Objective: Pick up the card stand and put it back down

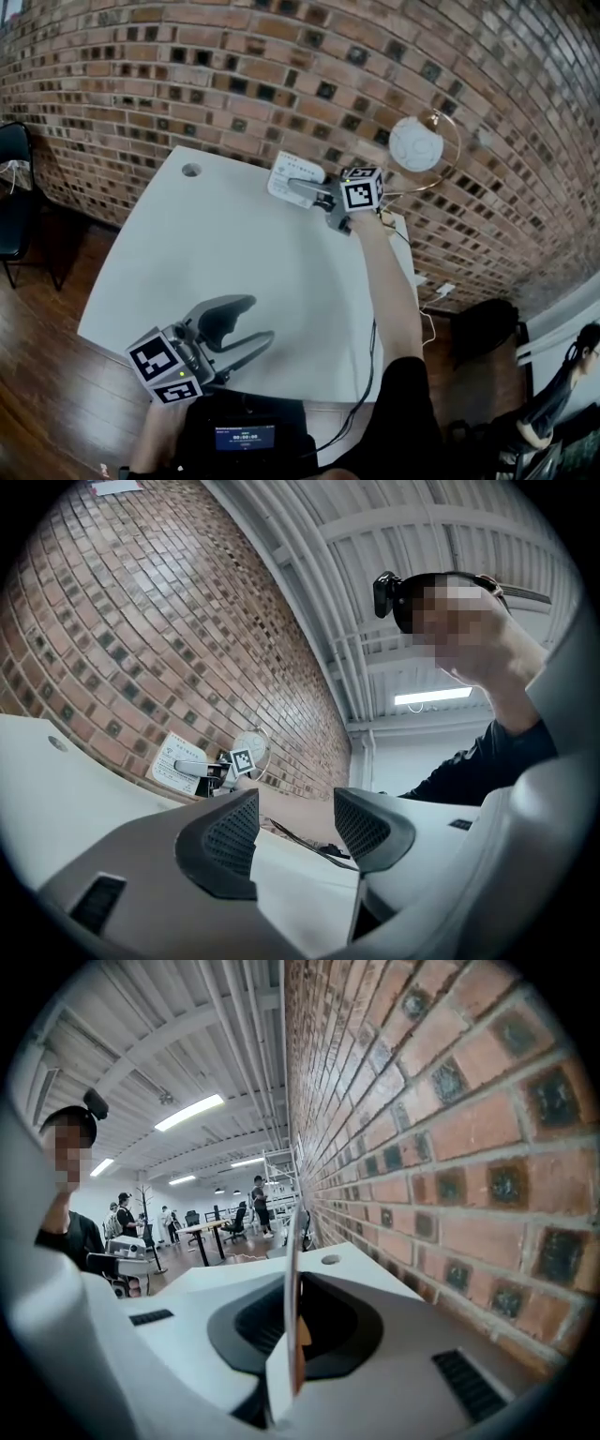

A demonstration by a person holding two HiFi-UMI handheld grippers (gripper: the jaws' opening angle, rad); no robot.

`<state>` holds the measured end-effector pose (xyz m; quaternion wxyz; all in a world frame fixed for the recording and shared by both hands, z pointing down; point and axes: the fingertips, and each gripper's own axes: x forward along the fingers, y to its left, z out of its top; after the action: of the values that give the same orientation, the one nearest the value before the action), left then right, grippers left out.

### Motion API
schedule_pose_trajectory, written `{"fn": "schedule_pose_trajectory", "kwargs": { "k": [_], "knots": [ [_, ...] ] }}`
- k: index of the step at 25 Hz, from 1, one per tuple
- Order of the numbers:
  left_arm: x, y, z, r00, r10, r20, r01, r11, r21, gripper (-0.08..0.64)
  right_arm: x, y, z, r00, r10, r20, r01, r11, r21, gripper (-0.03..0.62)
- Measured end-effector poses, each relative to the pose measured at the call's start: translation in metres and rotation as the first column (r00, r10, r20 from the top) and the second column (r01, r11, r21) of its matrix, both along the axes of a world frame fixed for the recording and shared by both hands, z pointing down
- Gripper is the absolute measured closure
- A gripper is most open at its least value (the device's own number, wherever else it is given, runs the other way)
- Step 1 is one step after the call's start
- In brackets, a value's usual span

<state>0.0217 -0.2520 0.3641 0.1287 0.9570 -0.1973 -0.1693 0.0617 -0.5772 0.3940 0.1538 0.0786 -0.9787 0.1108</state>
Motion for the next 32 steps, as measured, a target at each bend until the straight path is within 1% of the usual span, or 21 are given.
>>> {"fn": "schedule_pose_trajectory", "kwargs": {
  "k": [2,7,11,13,17,20,25,27,29,31,32],
  "knots": [
    [-0.001,-0.004,0.003,1.000,-0.001,-0.001,0.001,1.000,-0.007,0.308,0.001,-0.018,0.014,1.000,0.002,-0.012,-0.003,1.000,-0.021,0.565],
    [-0.003,-0.011,0.007,1.000,0.000,0.006,0.000,1.000,-0.012,0.308,0.002,-0.051,0.038,0.999,0.005,-0.033,-0.007,0.999,-0.033,0.565],
    [-0.005,-0.015,0.008,1.000,-0.005,0.009,0.005,1.000,-0.013,0.308,0.011,-0.077,0.063,1.000,0.008,-0.027,-0.010,0.997,-0.074,0.565],
    [-0.005,-0.018,0.009,1.000,-0.005,0.012,0.005,1.000,-0.015,0.308,0.010,-0.079,0.066,1.000,-0.010,-0.024,0.008,0.998,-0.068,0.565],
    [-0.003,-0.022,0.010,1.000,0.000,0.008,0.000,1.000,-0.020,0.310,0.016,-0.094,0.083,1.000,-0.021,-0.005,0.020,0.995,-0.096,0.565],
    [-0.002,-0.025,0.012,1.000,0.007,-0.002,-0.007,1.000,-0.029,0.308,0.015,-0.092,0.079,1.000,-0.021,-0.017,0.019,0.997,-0.078,0.565],
    [0.002,-0.028,0.017,1.000,0.008,-0.001,-0.008,0.999,-0.042,0.310,0.015,-0.091,0.077,1.000,-0.014,-0.010,0.013,0.998,-0.066,0.560],
    [0.002,-0.029,0.017,1.000,0.006,0.000,-0.006,0.999,-0.044,0.308,0.017,-0.094,0.078,1.000,-0.002,-0.009,0.002,0.998,-0.061,0.547],
    [0.002,-0.029,0.017,1.000,0.005,-0.001,-0.005,0.999,-0.046,0.308,0.019,-0.098,0.081,1.000,0.013,-0.012,-0.013,0.998,-0.059,0.488],
    [0.002,-0.028,0.017,1.000,0.006,-0.003,-0.006,0.999,-0.047,0.308,0.022,-0.103,0.091,1.000,0.021,-0.016,-0.022,0.997,-0.070,0.443],
    [0.002,-0.027,0.017,1.000,0.007,-0.004,-0.007,0.999,-0.048,0.308,0.022,-0.103,0.093,0.999,0.025,-0.020,-0.027,0.997,-0.076,0.440]
  ]
}}
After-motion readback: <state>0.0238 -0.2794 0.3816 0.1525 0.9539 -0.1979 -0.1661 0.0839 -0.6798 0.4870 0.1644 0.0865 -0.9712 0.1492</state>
